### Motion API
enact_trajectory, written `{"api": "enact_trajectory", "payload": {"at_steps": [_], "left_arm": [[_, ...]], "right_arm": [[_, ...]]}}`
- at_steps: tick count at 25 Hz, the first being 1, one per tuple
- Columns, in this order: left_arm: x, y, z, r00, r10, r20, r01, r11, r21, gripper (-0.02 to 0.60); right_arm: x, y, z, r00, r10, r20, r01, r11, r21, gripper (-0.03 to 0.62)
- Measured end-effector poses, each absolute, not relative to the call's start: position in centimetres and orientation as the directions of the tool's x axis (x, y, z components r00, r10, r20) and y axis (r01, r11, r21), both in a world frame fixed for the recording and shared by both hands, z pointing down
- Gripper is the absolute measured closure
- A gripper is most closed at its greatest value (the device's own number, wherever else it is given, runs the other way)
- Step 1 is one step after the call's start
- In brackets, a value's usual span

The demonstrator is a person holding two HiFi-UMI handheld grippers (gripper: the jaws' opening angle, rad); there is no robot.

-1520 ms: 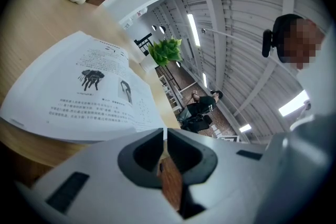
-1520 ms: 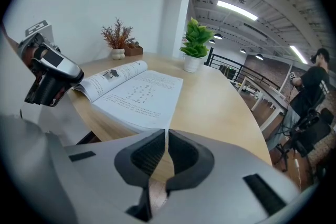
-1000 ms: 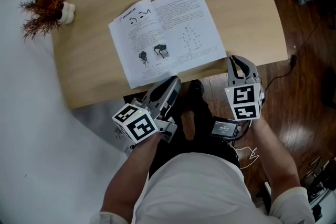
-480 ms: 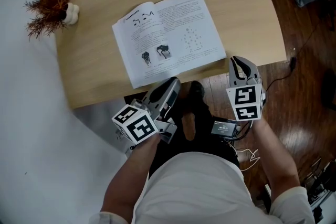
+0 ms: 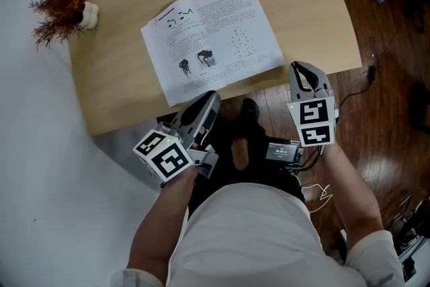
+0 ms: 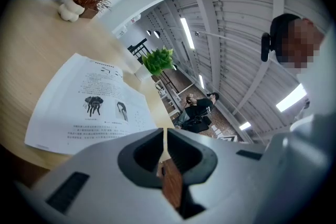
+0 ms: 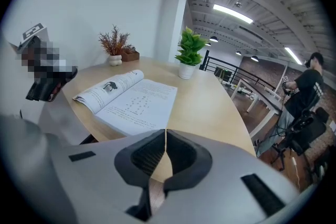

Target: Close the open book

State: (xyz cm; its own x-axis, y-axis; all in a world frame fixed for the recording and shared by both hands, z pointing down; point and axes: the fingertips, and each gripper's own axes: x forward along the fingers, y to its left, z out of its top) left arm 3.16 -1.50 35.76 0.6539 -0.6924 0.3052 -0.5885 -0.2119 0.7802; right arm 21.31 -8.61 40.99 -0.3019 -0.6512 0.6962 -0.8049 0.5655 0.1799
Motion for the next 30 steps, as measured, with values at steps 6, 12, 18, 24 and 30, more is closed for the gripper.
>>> {"api": "enact_trajectory", "payload": {"at_steps": [6, 12, 18, 24, 30], "left_arm": [[2.6, -1.3, 34.1, 0.656, -0.693, 0.299, -0.6, -0.238, 0.764, 0.584], [1.8, -0.8, 31.6, 0.659, -0.693, 0.291, -0.622, -0.284, 0.73, 0.584], [0.9, 0.3, 29.4, 0.669, -0.69, 0.277, -0.631, -0.33, 0.702, 0.584], [-0.3, 1.5, 28.8, 0.657, -0.7, 0.281, -0.639, -0.32, 0.699, 0.584], [-0.9, 2.1, 27.9, 0.65, -0.707, 0.278, -0.648, -0.325, 0.689, 0.584]], "right_arm": [[20.4, -8.2, 39.2, -0.335, -0.653, 0.679, -0.805, 0.573, 0.154, 0.592], [18.2, -6.9, 36.8, -0.413, -0.627, 0.66, -0.787, 0.611, 0.088, 0.592], [16.6, -5.8, 34.1, -0.489, -0.603, 0.631, -0.79, 0.613, -0.026, 0.592], [15.8, -5.3, 32.8, -0.516, -0.584, 0.627, -0.783, 0.618, -0.07, 0.592], [16.0, -4.9, 31.5, -0.511, -0.594, 0.622, -0.786, 0.616, -0.058, 0.592]]}}
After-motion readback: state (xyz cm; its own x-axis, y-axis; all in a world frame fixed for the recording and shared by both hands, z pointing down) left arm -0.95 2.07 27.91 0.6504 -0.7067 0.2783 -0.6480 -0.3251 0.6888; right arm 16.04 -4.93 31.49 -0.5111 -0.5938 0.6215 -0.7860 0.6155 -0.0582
